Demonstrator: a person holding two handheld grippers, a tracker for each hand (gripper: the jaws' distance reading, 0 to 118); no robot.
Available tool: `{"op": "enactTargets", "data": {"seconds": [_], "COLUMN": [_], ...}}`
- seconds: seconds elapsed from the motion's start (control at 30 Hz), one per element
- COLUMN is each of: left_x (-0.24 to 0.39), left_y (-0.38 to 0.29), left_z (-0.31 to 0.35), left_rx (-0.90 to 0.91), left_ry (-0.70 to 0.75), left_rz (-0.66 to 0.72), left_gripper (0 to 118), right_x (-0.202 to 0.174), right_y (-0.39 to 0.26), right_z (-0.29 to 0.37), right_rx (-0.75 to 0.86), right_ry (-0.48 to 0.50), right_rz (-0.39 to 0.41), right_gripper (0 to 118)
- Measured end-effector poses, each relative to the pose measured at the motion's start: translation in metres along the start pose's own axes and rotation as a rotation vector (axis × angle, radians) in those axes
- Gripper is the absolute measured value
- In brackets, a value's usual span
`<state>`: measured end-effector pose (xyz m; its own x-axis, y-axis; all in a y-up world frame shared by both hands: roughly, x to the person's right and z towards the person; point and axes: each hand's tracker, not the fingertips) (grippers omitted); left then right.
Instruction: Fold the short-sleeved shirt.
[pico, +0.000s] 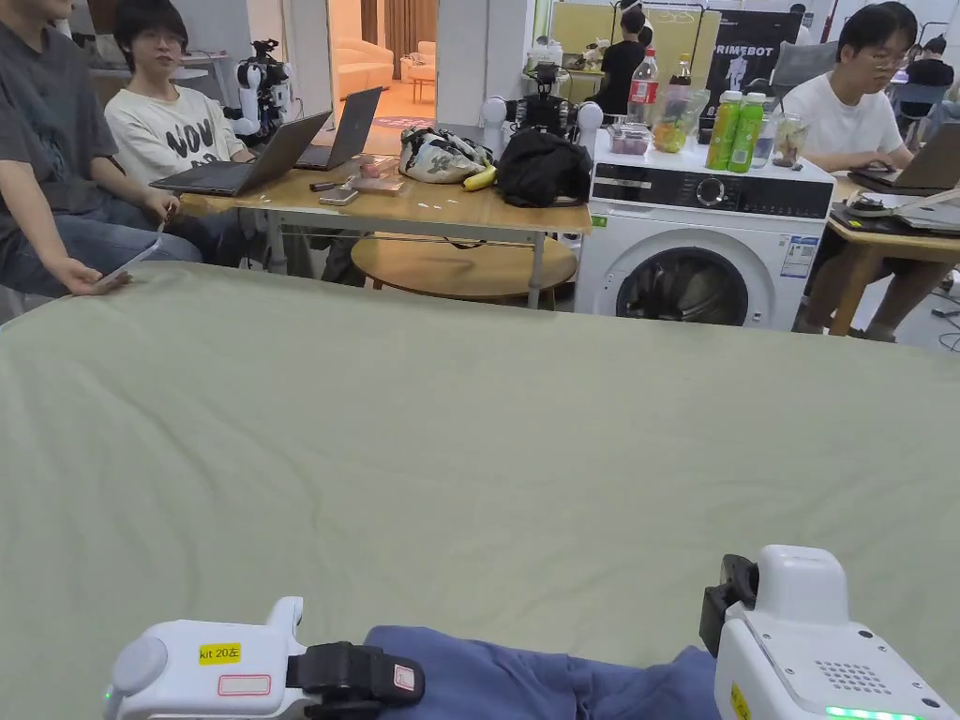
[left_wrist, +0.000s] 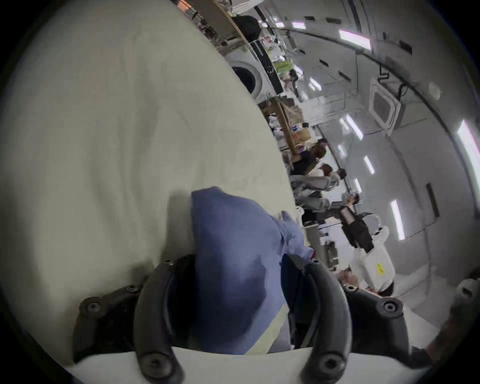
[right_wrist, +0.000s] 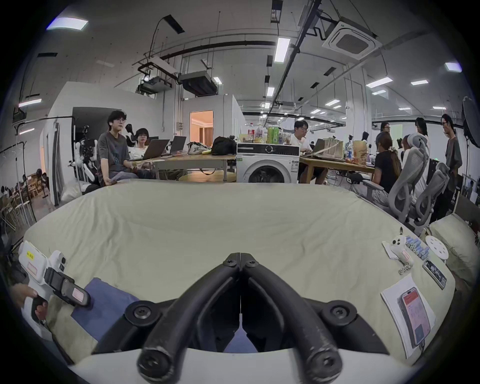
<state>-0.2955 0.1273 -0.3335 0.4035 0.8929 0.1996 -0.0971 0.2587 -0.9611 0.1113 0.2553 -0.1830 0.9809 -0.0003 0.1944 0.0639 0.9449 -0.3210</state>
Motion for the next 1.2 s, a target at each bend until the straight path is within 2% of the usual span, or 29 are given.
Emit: {"op": "enactTargets", "data": {"seconds": [0.07,0.1,0.17,0.37,0.43,0.57,0.8,1.03,1.2], "left_x": [-0.003,-0.004,0.001,0.026,0.040,0.051,0.101,0.161,0.195], "left_y": [-0.002,-0.004,-0.007,-0.002,0.001,0.010,0.002,0.005,0.010], "left_z": [-0.005,-0.003,0.001,0.026,0.040,0.081,0.125,0.090,0.054], "left_rx": [0.016,0.021,0.032,0.052,0.076,0.118,0.212,0.142,0.120], "left_ry": [0.063,0.038,0.014,-0.005,0.003,0.004,0.220,0.396,0.414], "left_rz": [0.015,0.027,0.035,-0.003,-0.040,-0.031,-0.042,-0.162,-0.190], "left_gripper": [23,15,11,8,8,8,8,8,8], "right_x": [0.002,0.003,0.004,0.005,0.005,0.002,-0.011,-0.014,-0.005], "right_y": [-0.001,-0.001,-0.001,0.002,0.004,0.009,0.011,0.011,0.014], "right_z": [0.000,0.001,0.001,0.001,0.001,0.001,0.000,0.001,0.006], "right_rx": [-0.003,-0.005,-0.009,0.004,0.012,0.026,0.045,0.043,0.050], "right_ry": [-0.003,-0.002,-0.003,-0.004,-0.004,-0.001,0.027,0.039,0.025], "right_rz": [-0.006,-0.012,-0.016,-0.001,0.005,0.007,0.017,0.015,0.016], "right_gripper": [0,0,0,0,0,0,0,0,0]}}
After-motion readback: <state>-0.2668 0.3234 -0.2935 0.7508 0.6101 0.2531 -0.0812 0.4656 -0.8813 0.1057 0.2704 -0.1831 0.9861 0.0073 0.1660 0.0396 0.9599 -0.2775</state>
